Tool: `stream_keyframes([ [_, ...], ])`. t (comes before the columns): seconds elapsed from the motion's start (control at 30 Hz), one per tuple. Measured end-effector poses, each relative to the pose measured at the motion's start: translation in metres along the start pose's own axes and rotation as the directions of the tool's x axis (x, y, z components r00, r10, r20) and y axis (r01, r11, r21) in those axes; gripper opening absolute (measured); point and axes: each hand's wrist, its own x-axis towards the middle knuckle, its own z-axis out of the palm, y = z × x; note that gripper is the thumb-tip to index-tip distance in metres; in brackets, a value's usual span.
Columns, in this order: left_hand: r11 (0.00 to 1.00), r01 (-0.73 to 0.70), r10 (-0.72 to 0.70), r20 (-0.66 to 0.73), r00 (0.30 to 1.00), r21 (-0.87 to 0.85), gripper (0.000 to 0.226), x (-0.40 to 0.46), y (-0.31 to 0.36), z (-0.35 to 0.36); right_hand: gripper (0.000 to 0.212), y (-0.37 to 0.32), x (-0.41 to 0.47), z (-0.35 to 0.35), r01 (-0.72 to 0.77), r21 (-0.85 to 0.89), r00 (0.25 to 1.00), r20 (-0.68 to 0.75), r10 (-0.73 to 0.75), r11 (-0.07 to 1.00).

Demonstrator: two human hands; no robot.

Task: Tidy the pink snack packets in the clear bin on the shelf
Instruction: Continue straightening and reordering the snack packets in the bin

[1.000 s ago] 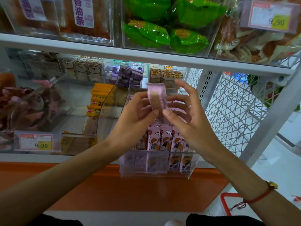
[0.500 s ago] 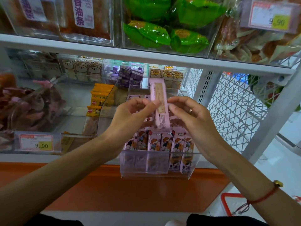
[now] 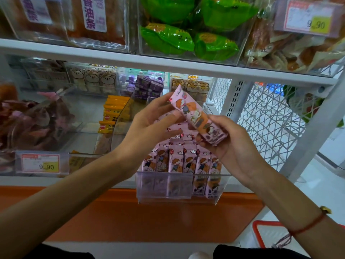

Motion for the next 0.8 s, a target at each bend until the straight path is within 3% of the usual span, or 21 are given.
stream_keyframes([
  [0.13,0.998,-0.021,0.016,-0.097,0.995,-0.051,0.017,0.0,0.001,-0.002,0.03,-0.005,-0.002,-0.001,0.059,-0.063,0.998,0.039,-0.056,0.996],
  [0.33,0.991,-0.079,0.071,0.072,0.995,0.112,0.039,-0.004,-0.002,0.003,0.017,-0.001,0.004,-0.013,0.076,-0.123,0.983,-0.159,-0.096,0.989],
  [0.47,0.929,-0.18,0.167,0.068,0.984,0.324,0.034,-0.002,0.0,0.002,0.022,0.002,0.005,-0.017,0.093,-0.209,0.992,-0.062,-0.108,0.974],
  [0.57,0.904,-0.231,0.241,0.017,0.97,0.359,0.033,0.0,0.002,0.002,0.039,-0.003,0.003,-0.021,0.178,-0.245,0.981,-0.03,-0.191,0.953],
  [0.67,0.912,-0.236,0.267,-0.049,0.962,0.337,0.032,0.001,0.0,0.003,0.036,-0.004,0.003,-0.024,0.351,-0.588,0.891,-0.029,-0.452,0.729],
  [0.8,0.908,-0.223,0.302,-0.185,0.935,0.354,0.026,0.01,-0.003,-0.004,0.045,0.006,0.007,-0.034,0.357,-0.822,0.795,0.017,-0.606,0.444],
])
